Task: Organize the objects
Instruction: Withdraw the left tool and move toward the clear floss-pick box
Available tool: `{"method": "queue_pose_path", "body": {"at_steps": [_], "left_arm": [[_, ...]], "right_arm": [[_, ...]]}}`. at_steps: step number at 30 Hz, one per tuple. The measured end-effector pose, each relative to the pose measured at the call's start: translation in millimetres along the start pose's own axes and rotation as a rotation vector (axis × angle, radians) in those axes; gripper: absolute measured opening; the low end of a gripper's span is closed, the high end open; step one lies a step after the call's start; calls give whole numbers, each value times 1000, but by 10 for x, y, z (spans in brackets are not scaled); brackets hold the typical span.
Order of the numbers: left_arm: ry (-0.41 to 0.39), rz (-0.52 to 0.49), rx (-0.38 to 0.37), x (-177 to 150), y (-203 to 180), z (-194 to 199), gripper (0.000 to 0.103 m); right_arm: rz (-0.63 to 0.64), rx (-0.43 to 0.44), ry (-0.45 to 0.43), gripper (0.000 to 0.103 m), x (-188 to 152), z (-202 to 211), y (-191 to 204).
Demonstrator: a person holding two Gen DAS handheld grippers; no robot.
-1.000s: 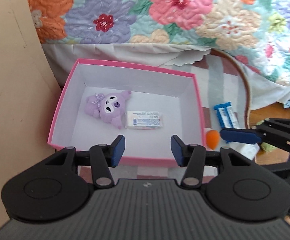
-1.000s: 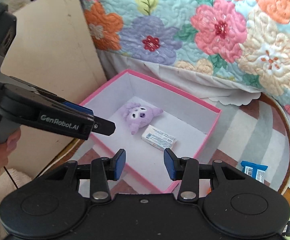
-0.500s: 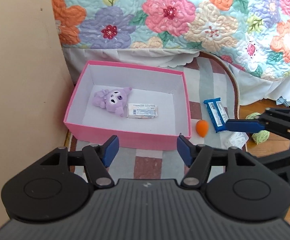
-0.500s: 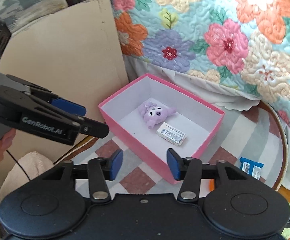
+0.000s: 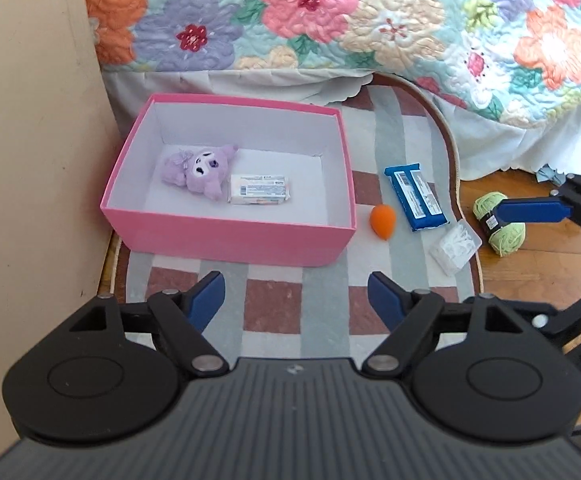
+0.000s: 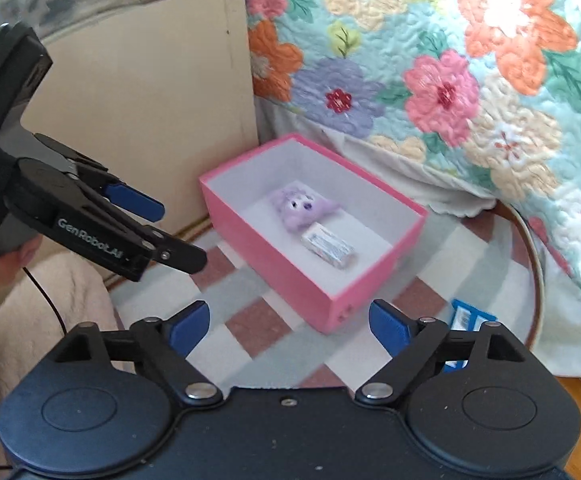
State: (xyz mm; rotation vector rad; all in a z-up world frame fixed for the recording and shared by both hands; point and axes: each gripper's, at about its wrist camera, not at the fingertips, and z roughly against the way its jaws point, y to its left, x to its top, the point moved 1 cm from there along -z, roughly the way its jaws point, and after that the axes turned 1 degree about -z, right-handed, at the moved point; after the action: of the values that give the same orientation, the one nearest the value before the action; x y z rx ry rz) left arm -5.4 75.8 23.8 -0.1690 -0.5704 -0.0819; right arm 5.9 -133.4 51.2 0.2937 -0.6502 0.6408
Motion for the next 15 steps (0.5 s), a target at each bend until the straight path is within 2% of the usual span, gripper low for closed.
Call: {"method": "queue_pose_path", "body": {"at_steps": [3, 15], "left_arm": [[-9, -18, 17, -66, -86, -11, 93], [89, -83, -2, -190, -361, -254, 102]], "right_arm": [[3, -6, 3, 93, -98, 61, -24], [-20, -101, 13, 96, -453, 157, -126]]}}
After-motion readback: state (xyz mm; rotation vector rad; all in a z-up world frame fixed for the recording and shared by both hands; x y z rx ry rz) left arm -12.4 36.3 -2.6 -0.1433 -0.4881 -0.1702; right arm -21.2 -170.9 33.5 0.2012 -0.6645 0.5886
